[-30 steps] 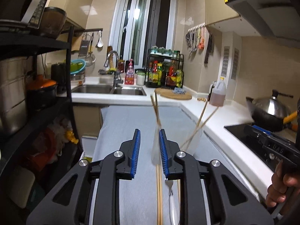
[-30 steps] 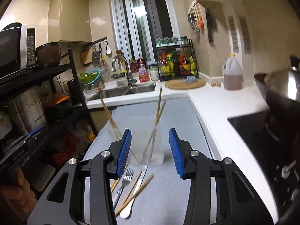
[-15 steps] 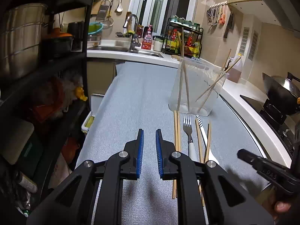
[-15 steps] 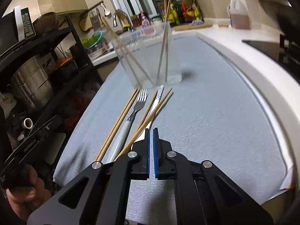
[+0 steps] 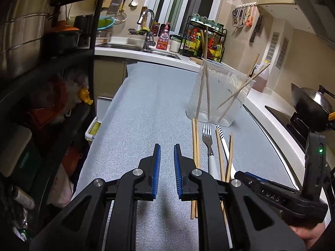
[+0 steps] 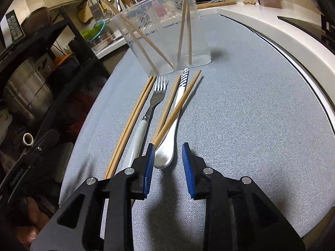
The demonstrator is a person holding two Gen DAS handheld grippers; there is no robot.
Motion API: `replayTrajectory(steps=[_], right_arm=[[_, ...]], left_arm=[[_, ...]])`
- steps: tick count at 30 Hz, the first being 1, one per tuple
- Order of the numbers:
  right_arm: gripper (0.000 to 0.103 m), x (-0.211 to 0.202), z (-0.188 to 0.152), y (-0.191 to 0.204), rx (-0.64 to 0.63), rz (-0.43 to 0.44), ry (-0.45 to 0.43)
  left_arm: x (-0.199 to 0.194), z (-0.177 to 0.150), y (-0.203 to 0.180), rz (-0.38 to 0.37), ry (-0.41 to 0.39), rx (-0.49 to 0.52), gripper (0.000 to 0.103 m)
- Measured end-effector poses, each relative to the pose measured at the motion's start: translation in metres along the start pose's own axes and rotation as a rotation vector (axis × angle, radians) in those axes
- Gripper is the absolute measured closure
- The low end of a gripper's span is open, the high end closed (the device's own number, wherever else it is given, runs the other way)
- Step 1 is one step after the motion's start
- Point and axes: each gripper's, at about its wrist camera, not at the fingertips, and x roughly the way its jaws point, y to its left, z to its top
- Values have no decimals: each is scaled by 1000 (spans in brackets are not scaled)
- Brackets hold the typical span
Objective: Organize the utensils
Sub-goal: 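Lower the right tool onto the white spoon while the left tool approaches the fork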
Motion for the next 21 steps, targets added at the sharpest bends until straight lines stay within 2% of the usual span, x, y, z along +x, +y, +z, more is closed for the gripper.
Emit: replayTrajectory(steps=[5, 8, 13, 17, 21], right_arm=[[74, 5, -3, 14, -44, -43, 2], [82, 5, -1, 17, -47, -59, 5], [89, -1, 0, 7, -21, -90, 0], [93, -13, -3, -13, -9, -113, -14], [94, -24, -6, -28, -15, -138, -35]], left_arm=[[-2, -1, 4, 0, -1, -13, 90], [-2, -1, 4, -3, -1, -7, 90], [0, -5, 1, -33, 9, -2, 90], [12, -14, 4, -113, 72, -38, 90], [23, -25, -4, -141, 126, -21, 90]])
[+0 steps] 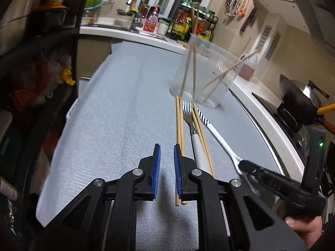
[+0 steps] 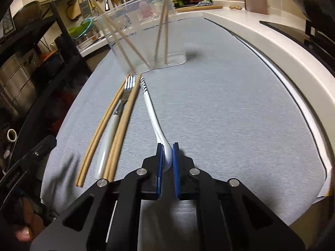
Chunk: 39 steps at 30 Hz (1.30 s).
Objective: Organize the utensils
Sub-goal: 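Lower the right tool onto the white spoon while the left tool approaches the fork, then grasp a wooden chopstick with the left tool while the right tool grips the spoon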
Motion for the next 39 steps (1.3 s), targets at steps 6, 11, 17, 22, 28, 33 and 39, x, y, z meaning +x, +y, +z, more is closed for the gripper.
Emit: replayTrajectory(steps=[6, 11, 17, 22, 28, 33, 39], right_arm=[[94, -12, -11, -15, -54, -61, -58], [93, -15, -18, -20, -101, -88, -101], [90, -11, -21, -17, -136, -46, -109], [88, -8, -23, -15, -140, -36, -113], [90, -8, -24, -12, -148, -37, -116], [91, -12, -26, -12, -145, -102, -131], [91, -18, -30, -17, -135, -197, -148]], left_arm=[[10, -12, -12, -2, 38, 50, 90], [18, -19, -17, 13, 68, 82, 92], [22, -24, -24, 37, 77, 135, 95], [22, -27, -32, 84, 59, 203, 96], [19, -30, -36, 114, 42, 244, 97], [14, -30, -27, 145, 27, 207, 97], [9, -31, -23, 160, 29, 198, 97]])
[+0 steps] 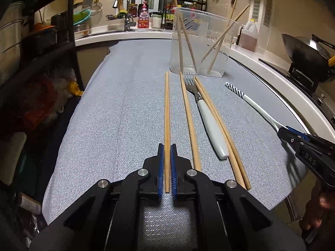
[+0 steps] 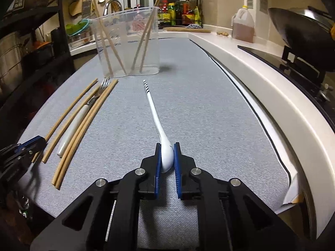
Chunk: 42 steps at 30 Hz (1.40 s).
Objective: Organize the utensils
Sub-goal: 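Grasp a wooden chopstick with the left tool while the right tool grips the spoon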
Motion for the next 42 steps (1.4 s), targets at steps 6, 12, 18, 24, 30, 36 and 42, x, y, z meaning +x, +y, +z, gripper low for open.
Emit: replayTrajectory(steps=[6, 12, 18, 24, 30, 36, 42], right_arm=[[87, 0, -2, -1, -11, 15, 0], [89, 0, -3, 1, -22, 29, -8], [90, -1, -5, 6, -38, 58, -11], [89, -1, -5, 10, -42, 65, -11], [89, -1, -5, 9, -44, 64, -12], [89, -1, -5, 9, -44, 64, -12], [90, -1, -5, 9, -45, 63, -12]], left_arm=[[-1, -3, -4, 24, -16, 9, 96], [-1, -5, -7, 42, -37, 23, 96], [-1, -5, -10, 56, -52, 39, 97], [-1, -6, -10, 52, -55, 38, 96], [-1, -5, -13, 58, -57, 47, 96], [-1, -5, -13, 59, -57, 49, 96], [-1, -5, -15, 61, -57, 52, 97]])
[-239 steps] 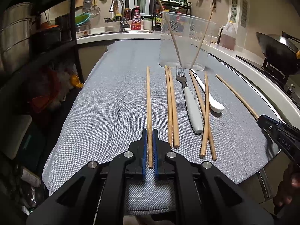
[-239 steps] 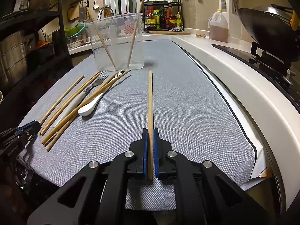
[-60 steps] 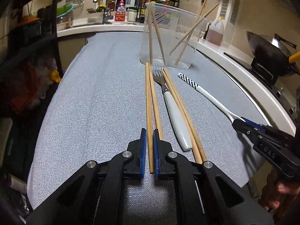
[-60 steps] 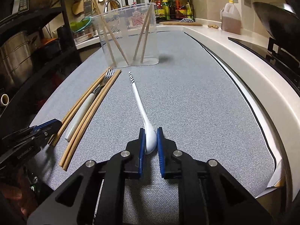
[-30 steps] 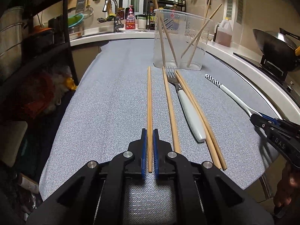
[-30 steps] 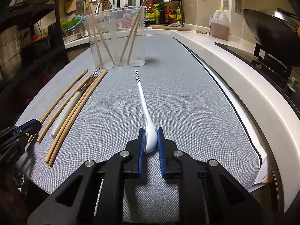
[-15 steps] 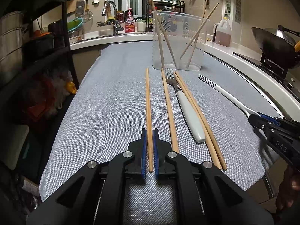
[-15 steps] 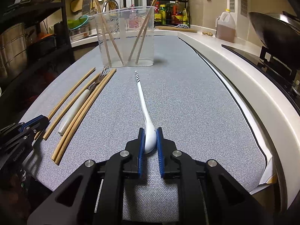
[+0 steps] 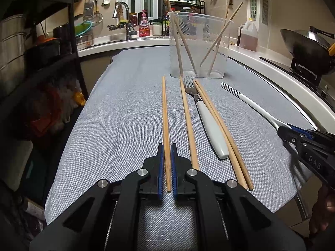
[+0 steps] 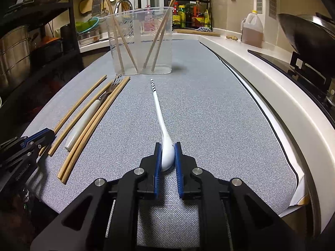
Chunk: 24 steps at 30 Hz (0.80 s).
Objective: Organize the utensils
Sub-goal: 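Grasp a wooden chopstick with the left tool while the right tool grips the spoon, then lift the held chopstick and spoon and carry both over the clear container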
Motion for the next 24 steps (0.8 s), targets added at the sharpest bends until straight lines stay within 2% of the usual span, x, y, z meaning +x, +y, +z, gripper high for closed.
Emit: replayTrajectory(steps=[24], right_arm=[[91, -1, 1, -3, 31, 23, 3]], left_arm=[[-1, 0, -3, -2, -4, 1, 97]])
